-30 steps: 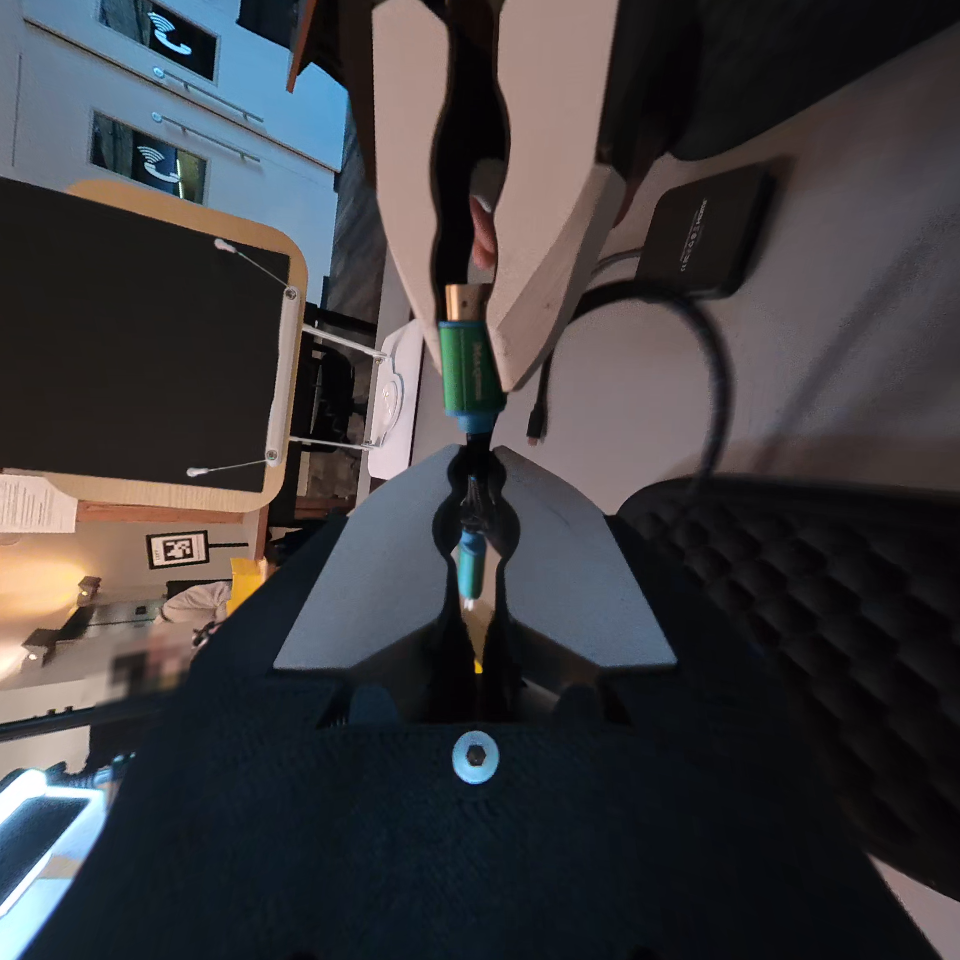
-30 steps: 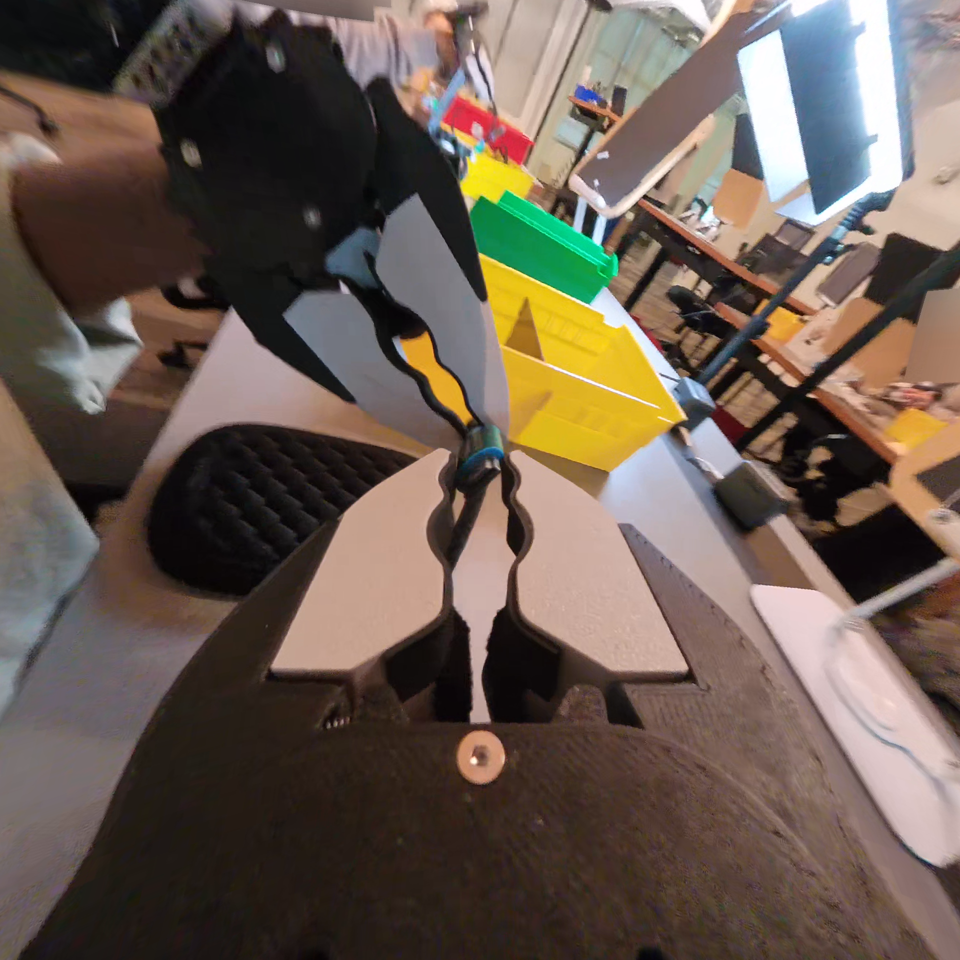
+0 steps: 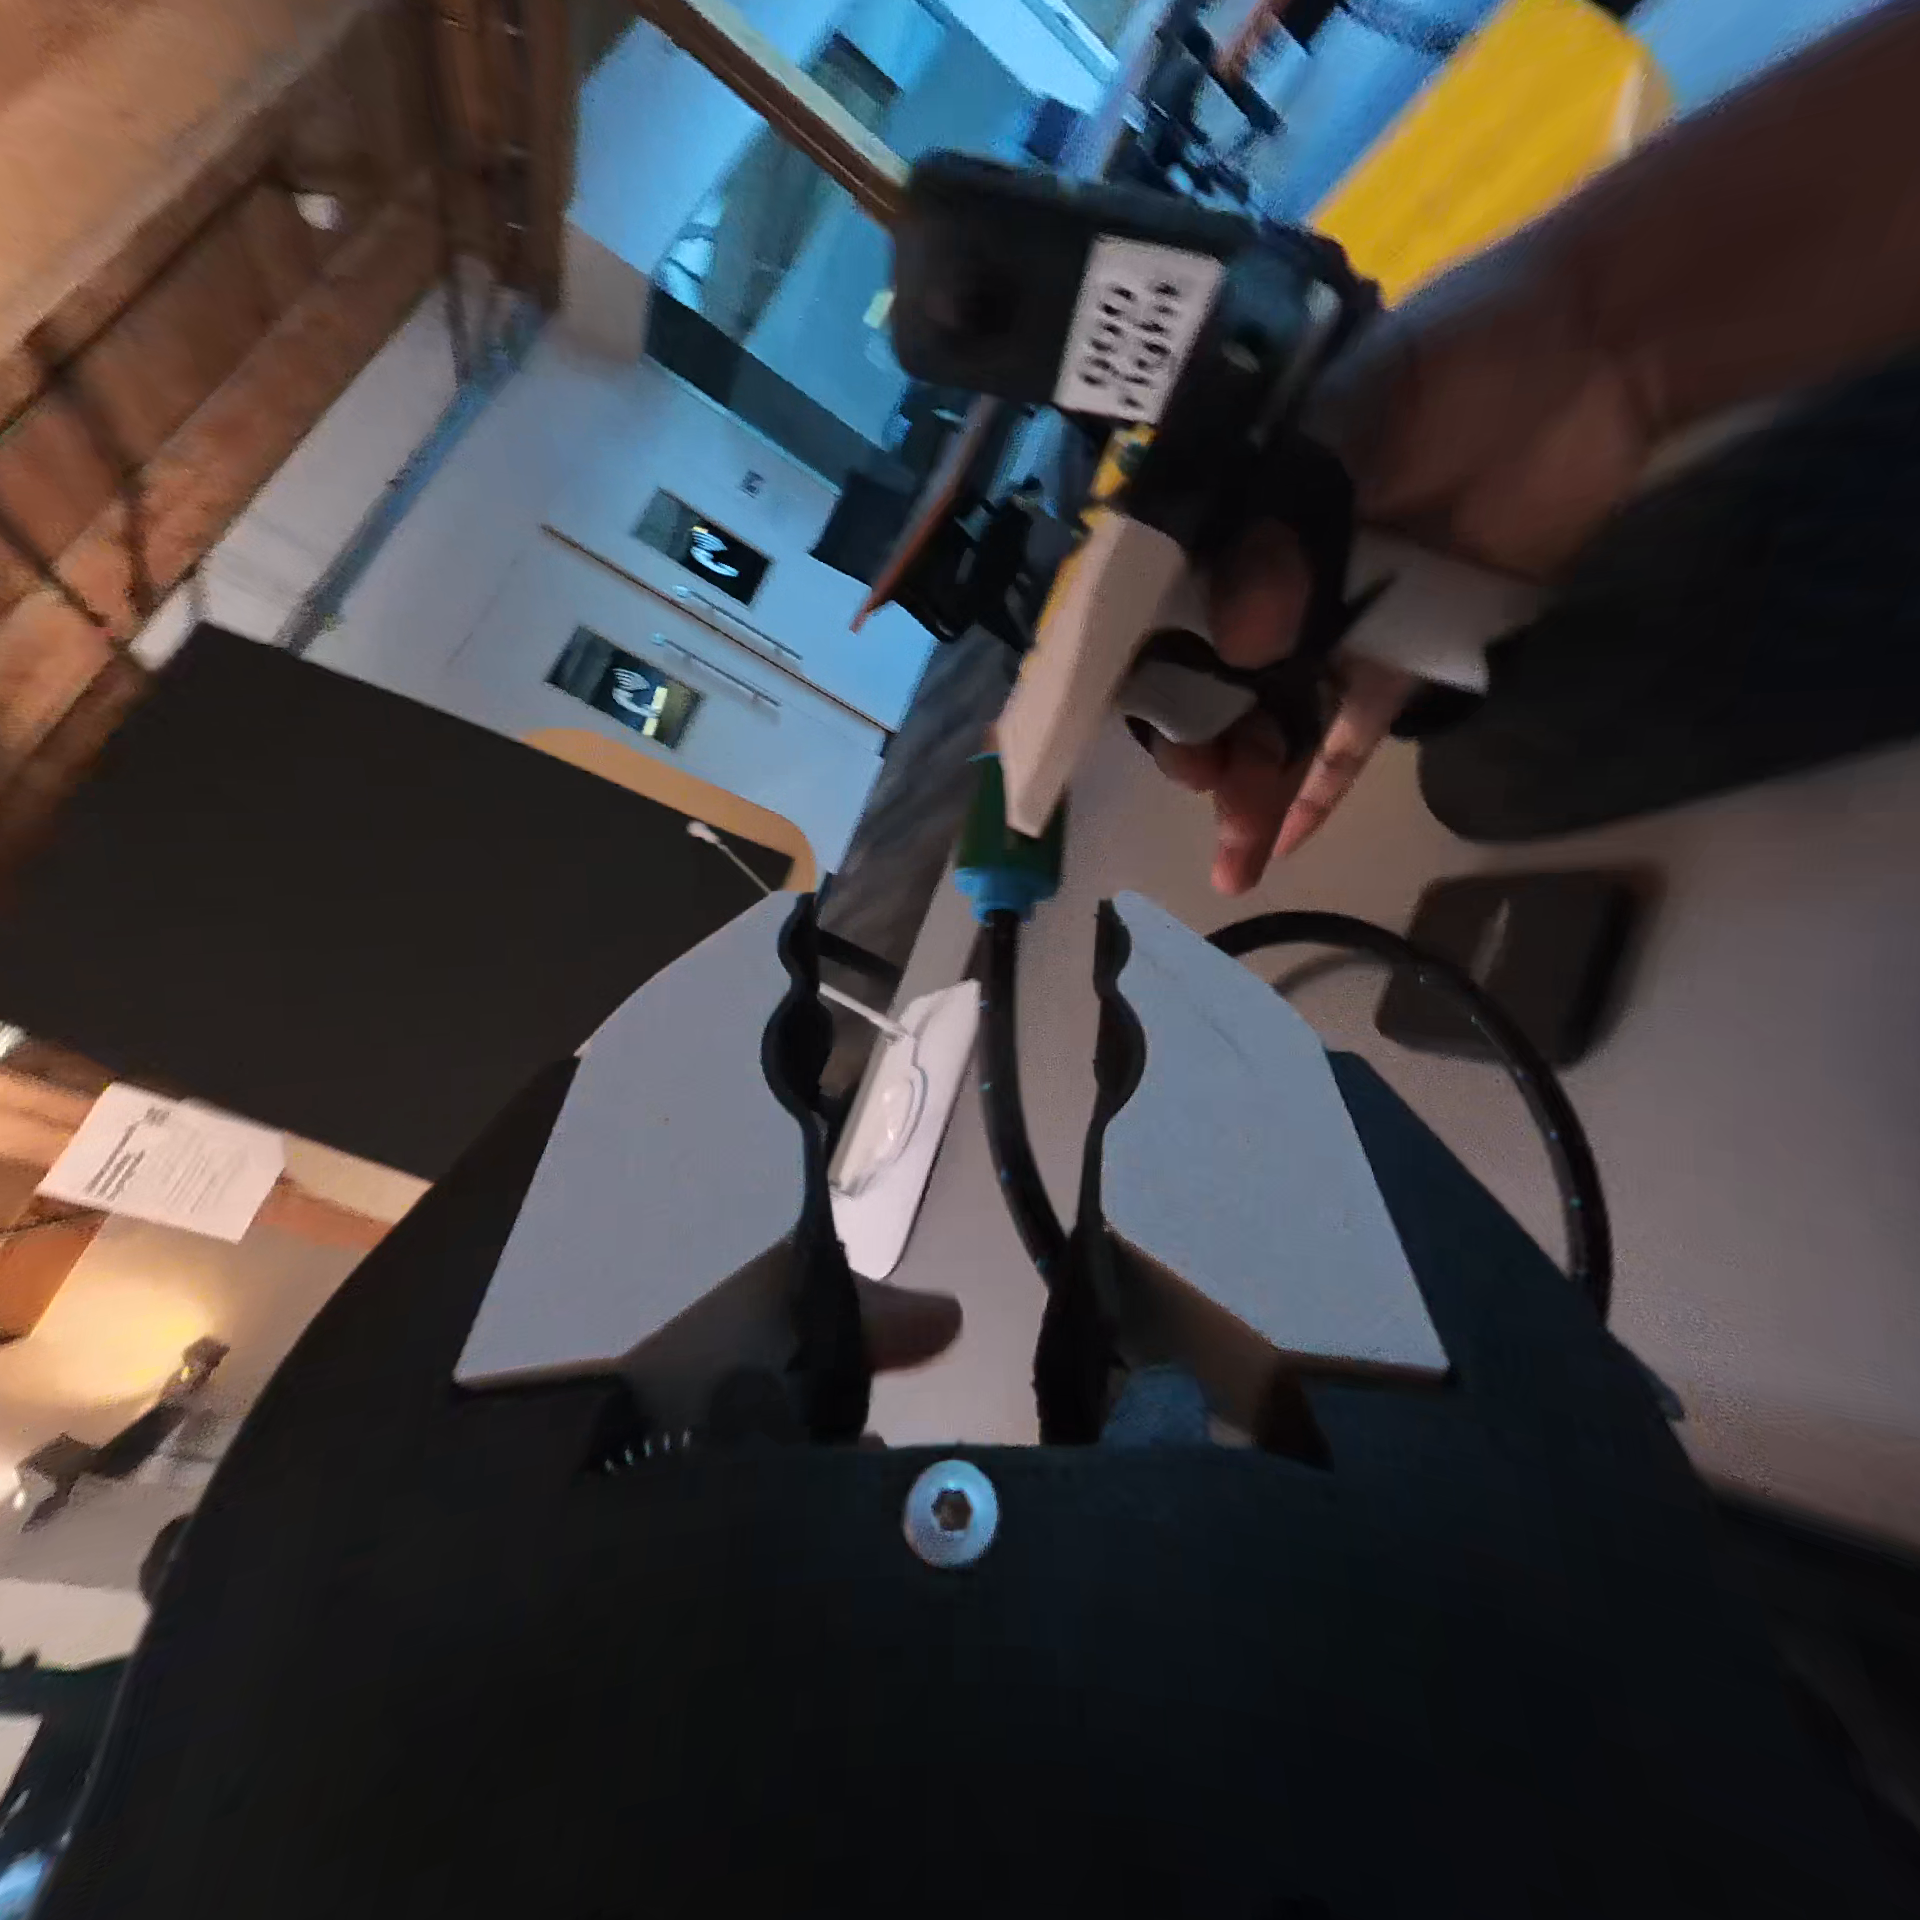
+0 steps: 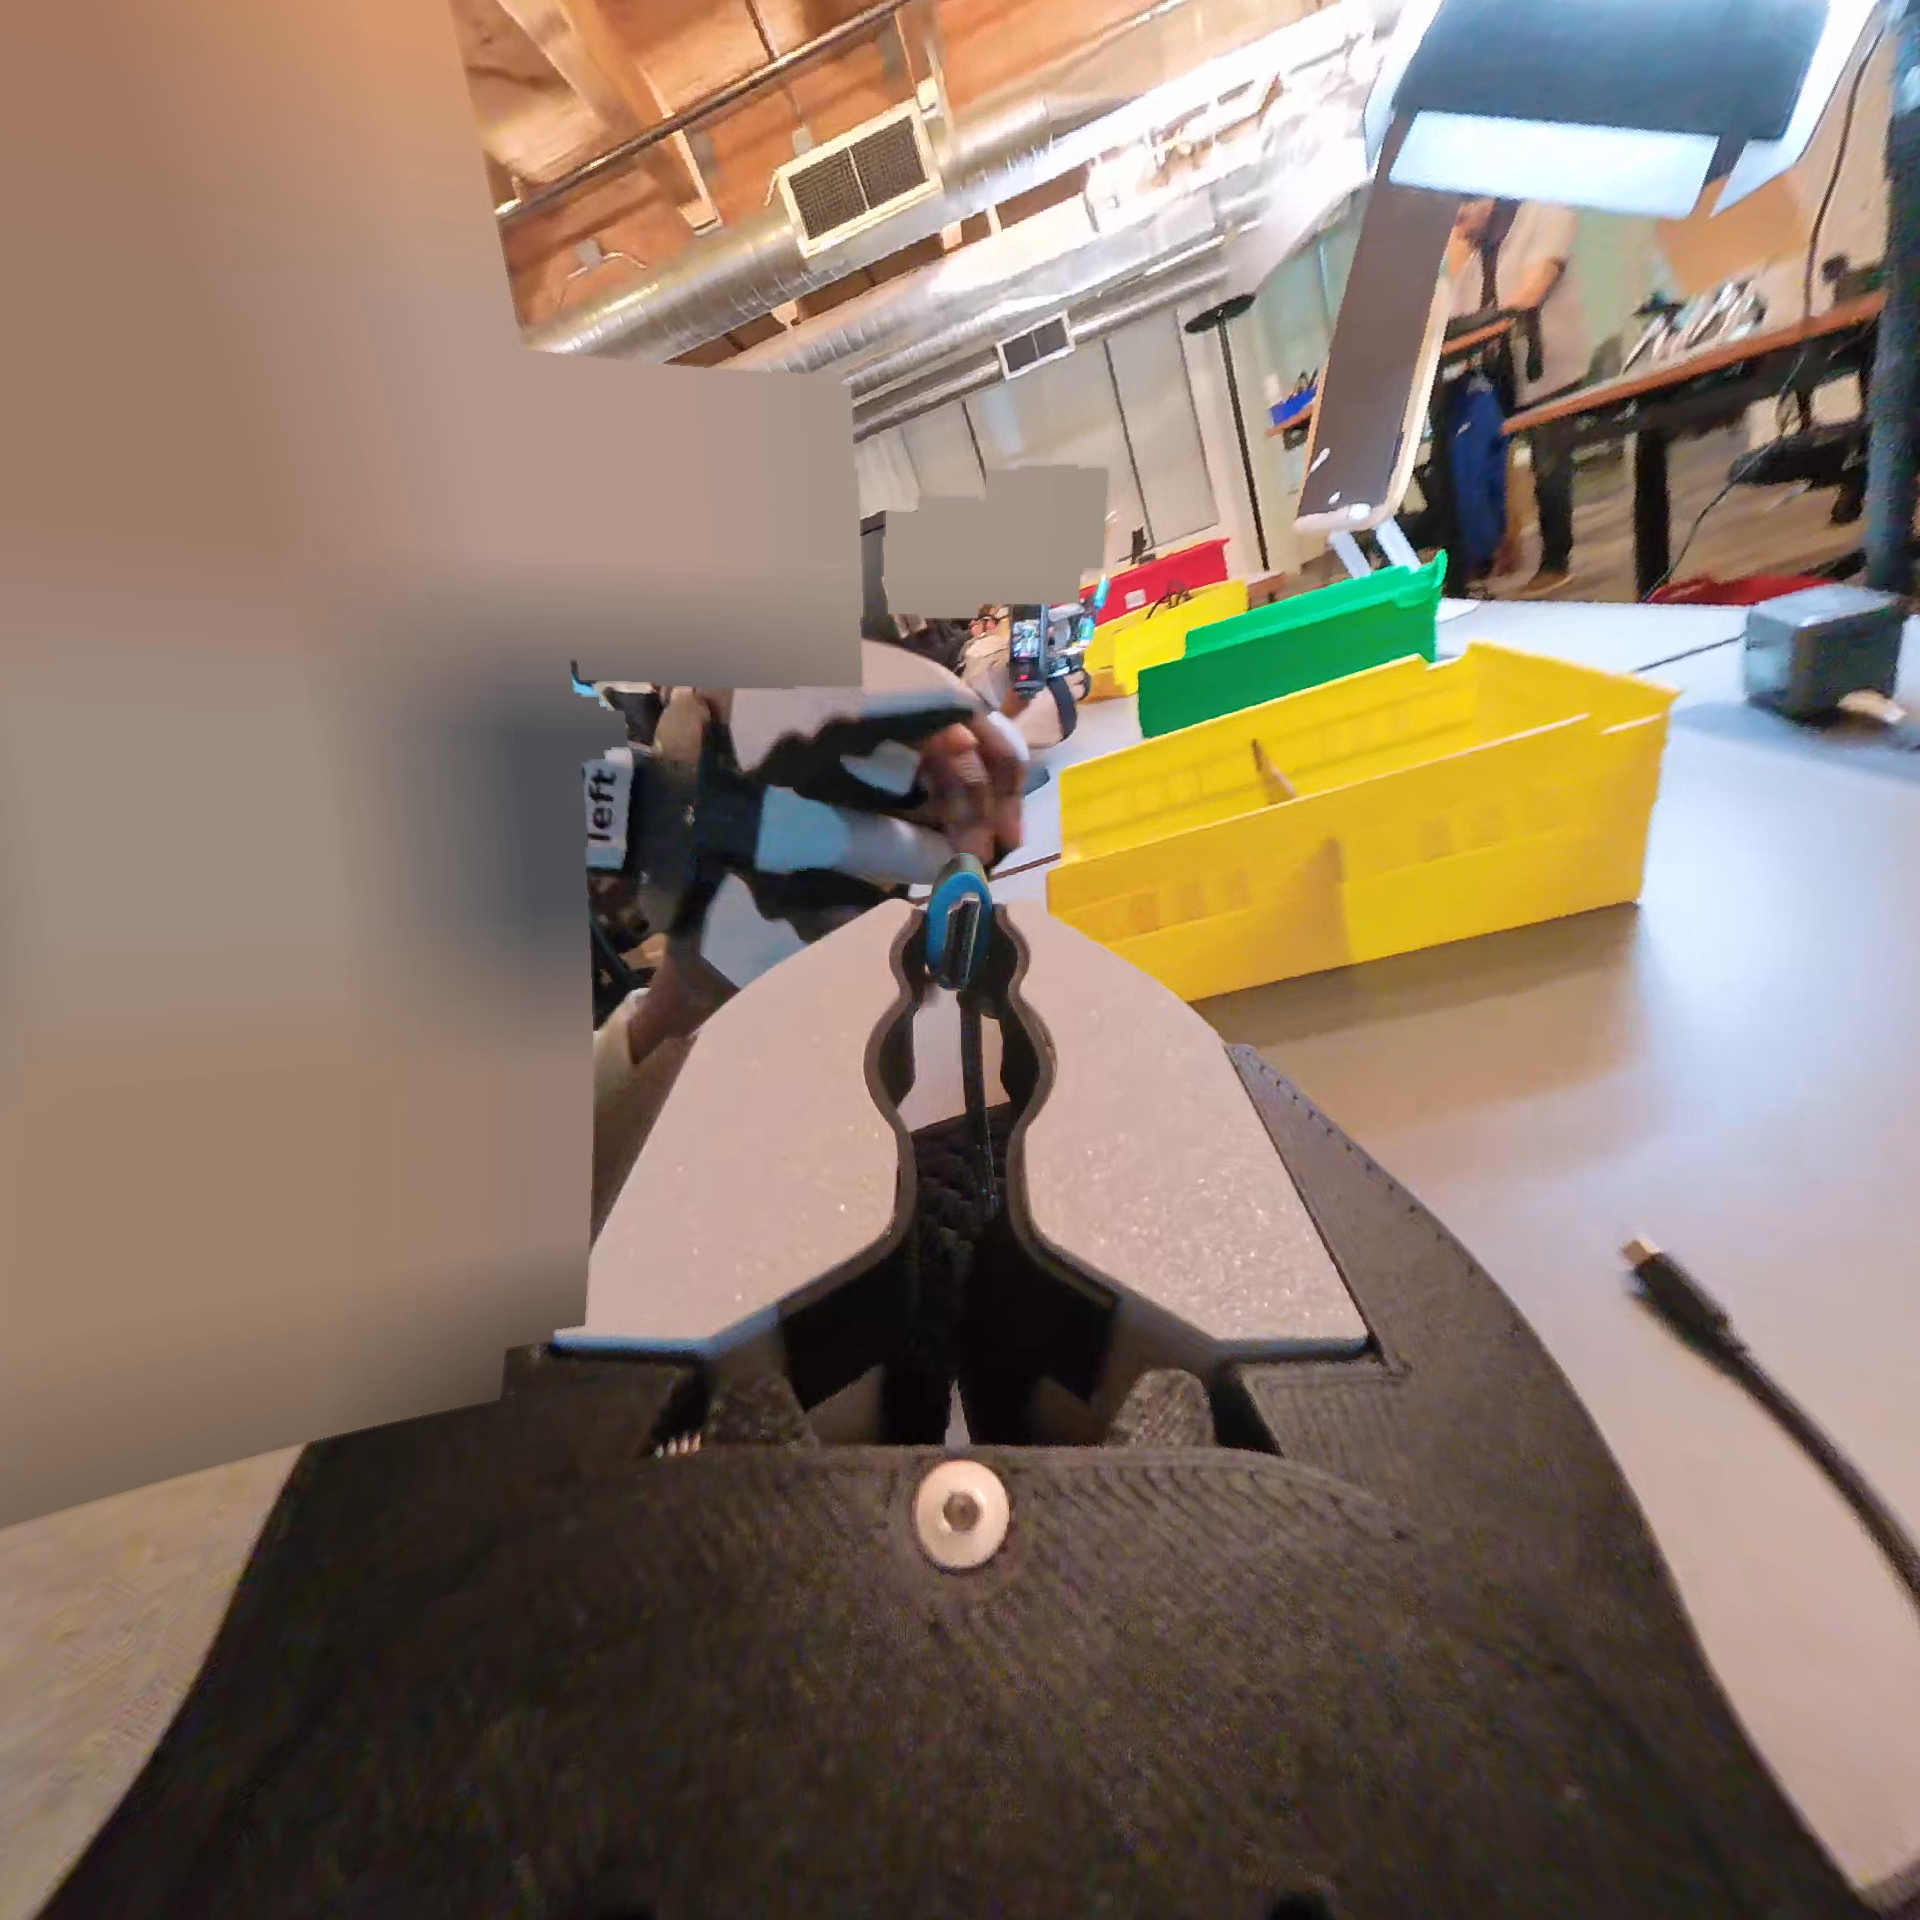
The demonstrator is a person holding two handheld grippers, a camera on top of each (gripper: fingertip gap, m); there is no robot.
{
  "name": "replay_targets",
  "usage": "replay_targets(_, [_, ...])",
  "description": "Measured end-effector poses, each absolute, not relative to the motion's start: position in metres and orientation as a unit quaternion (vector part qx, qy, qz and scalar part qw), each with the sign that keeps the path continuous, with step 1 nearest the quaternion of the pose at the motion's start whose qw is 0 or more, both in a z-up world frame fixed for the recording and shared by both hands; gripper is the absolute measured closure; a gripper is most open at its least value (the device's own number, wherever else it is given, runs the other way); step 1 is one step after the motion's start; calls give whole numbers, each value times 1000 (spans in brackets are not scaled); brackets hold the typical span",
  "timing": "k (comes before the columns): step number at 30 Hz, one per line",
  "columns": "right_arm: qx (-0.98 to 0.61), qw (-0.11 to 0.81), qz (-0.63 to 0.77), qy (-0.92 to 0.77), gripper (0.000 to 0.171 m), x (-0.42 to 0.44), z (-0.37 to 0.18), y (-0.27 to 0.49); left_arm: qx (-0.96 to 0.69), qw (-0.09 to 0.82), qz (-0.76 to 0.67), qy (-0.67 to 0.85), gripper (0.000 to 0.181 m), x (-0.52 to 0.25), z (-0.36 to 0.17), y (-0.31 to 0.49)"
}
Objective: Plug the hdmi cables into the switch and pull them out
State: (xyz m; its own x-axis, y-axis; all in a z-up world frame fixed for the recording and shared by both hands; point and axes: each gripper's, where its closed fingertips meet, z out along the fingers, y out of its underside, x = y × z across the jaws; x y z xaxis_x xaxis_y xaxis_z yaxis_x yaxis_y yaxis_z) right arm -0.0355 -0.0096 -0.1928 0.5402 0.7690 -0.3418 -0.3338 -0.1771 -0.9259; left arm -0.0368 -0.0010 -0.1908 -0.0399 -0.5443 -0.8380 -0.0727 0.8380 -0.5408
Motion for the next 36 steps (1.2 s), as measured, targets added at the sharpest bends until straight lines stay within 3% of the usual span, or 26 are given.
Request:
replay_targets(1, [-626,608,459,-166,160,-37,-196,-9,-218,640,-172,717,135,-33,-201,0])
replay_targets(5, [-628,581,501,-131,160,-37,-205,-10,-236,595,-196,743,174,-34,-220,1])
replay_targets(7, [-626,582,501,-139,160,-38,-209,-11,-251,579,-216,745,175,-35,-224,0])
replay_targets(9, [-619,603,466,-188,146,-39,-212,-15,-267,550,-256,749,175,-38,-227,-3])
replay_targets(12, [-605,677,276,-316,129,-33,-213,-15,-302,474,-307,768,175,-45,-240,-4])
replay_targets(14, [-567,694,119,-427,130,-36,-213,-19,-322,431,-333,774,175,-48,-249,-4])
replay_targets(16, [-574,650,52,-496,133,-42,-224,-19,-337,394,-352,780,175,-48,-256,-5])
replay_targets(20, [-601,578,40,-550,149,-50,-253,-16,-345,344,-394,779,175,-47,-267,-13])
replay_targets(27, [-631,546,80,-545,150,-51,-274,-19,-356,293,-454,763,175,-52,-280,-22])
replay_targets(30, [-638,548,128,-526,150,-51,-276,-20,-334,319,-455,761,172,-50,-280,-24])
replay_targets(33, [-634,555,172,-510,150,-50,-276,-22,-320,345,-470,747,157,-50,-274,-25])
replay_targets(36, [-629,563,195,-500,150,-51,-277,-23,-319,357,-499,723,161,-50,-266,-24])
